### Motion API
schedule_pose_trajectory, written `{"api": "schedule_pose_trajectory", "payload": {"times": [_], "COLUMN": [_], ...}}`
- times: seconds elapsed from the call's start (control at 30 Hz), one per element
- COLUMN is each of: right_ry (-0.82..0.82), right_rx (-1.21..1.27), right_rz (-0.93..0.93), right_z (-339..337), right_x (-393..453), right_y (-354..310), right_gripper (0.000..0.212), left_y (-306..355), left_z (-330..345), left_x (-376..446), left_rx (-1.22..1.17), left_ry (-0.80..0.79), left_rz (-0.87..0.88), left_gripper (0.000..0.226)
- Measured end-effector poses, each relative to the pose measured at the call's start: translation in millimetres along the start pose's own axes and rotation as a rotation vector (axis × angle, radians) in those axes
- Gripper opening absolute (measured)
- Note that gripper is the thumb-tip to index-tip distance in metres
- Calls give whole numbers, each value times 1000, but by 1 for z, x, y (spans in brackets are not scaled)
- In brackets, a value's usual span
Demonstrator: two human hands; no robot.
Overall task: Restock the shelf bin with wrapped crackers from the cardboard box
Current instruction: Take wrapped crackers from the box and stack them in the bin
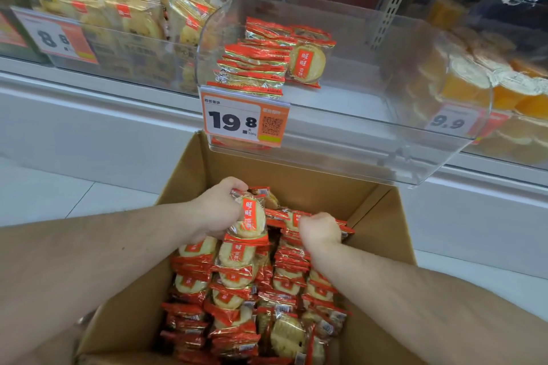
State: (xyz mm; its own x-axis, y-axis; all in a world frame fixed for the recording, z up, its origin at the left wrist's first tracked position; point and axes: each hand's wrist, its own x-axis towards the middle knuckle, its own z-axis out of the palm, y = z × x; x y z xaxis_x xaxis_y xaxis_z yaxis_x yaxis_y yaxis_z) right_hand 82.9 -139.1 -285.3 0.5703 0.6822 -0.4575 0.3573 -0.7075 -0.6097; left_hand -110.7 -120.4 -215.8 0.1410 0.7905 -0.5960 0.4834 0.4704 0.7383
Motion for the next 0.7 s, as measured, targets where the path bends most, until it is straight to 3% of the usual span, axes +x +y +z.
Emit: {"api": "schedule_pose_trajectory", "payload": {"times": [0.07, 0.2, 0.37, 0.53, 0.7], "right_ry": [10, -110, -91, -140, -428], "right_rx": [-112, -271, -309, 32, 263], "right_rz": [110, 153, 138, 188, 97], "right_z": [5, 25, 28, -13, -75], "right_x": [36, 63, 67, 22, -61], "right_y": [12, 31, 43, 34, 22], "right_gripper": [35, 46, 30, 15, 8], "left_y": [-1, -6, -6, 2, 5], "left_z": [-5, -9, -12, -9, 3], "left_x": [-2, -2, 1, -7, -16], "left_rx": [49, 99, 77, 47, 1], "left_ry": [-27, -21, 18, 56, 14], "left_rz": [25, 47, 76, 116, 71], "left_gripper": [52, 50, 43, 13, 23]}}
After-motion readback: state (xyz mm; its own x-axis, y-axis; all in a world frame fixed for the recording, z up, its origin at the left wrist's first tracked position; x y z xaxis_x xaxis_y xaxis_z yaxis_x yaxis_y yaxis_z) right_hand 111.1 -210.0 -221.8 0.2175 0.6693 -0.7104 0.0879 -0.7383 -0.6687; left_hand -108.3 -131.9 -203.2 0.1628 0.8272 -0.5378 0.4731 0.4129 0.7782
